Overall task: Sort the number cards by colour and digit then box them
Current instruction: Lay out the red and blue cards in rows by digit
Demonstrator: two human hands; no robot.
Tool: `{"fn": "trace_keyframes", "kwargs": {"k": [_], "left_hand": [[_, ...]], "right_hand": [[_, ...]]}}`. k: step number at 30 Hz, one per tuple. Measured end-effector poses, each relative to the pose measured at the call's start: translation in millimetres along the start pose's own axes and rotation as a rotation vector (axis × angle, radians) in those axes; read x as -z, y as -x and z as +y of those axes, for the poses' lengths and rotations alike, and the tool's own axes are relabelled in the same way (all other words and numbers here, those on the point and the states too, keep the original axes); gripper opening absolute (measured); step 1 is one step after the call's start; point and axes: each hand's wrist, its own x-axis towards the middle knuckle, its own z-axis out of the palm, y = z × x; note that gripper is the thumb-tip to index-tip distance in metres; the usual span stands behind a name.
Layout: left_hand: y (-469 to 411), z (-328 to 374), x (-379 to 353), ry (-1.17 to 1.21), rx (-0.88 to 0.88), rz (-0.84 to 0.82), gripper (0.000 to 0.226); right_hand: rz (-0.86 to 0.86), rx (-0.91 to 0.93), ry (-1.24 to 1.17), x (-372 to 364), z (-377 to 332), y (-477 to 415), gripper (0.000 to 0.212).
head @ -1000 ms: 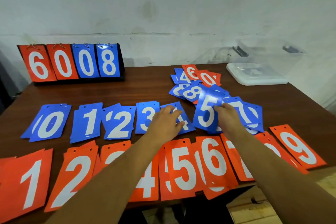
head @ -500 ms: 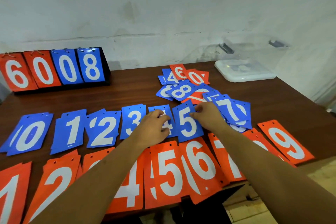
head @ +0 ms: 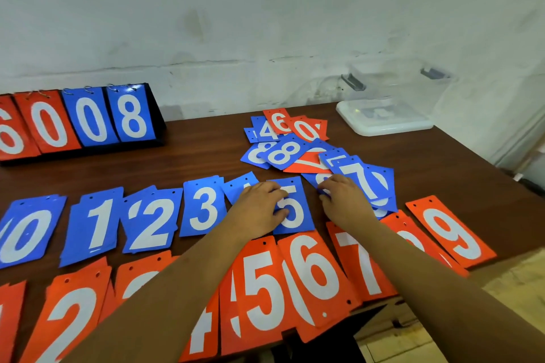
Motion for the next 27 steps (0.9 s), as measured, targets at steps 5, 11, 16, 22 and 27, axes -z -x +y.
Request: {"fn": "trace_keyframes", "kwargs": {"k": [5,11,16,22,27], "left_hand": [[-10.9,-0.5,0.9,-0.024,-0.021,0.001,0.046],[-9.6,-6.9,-3.3,-0.016,-0.035,0.028,0.046],[-22.5,-12.9,8.6,0.042,-0.022,0.204,0.037],[-69.4,-33.9,22.0,-0.013,0.213,0.144,0.045],[-87.0,-56.4,13.4,-0.102,0.201,0.042,0.04]], "right_hand": [[0.06,-0.032,-0.044,2.7,9.4,-9.6,0.027],[0.079,-0.037,-0.021,0.9,10.5,-14.9,0.029],[0.143,0.026,-0.049,9.8,-3.6,-45.2,0.042],[-0.055,0.075,-0.098,4.5,-18.6,-99.9,0.071],[-0.042,0.205,0.004,-8.9,-11.6,-116.1,0.052]]}}
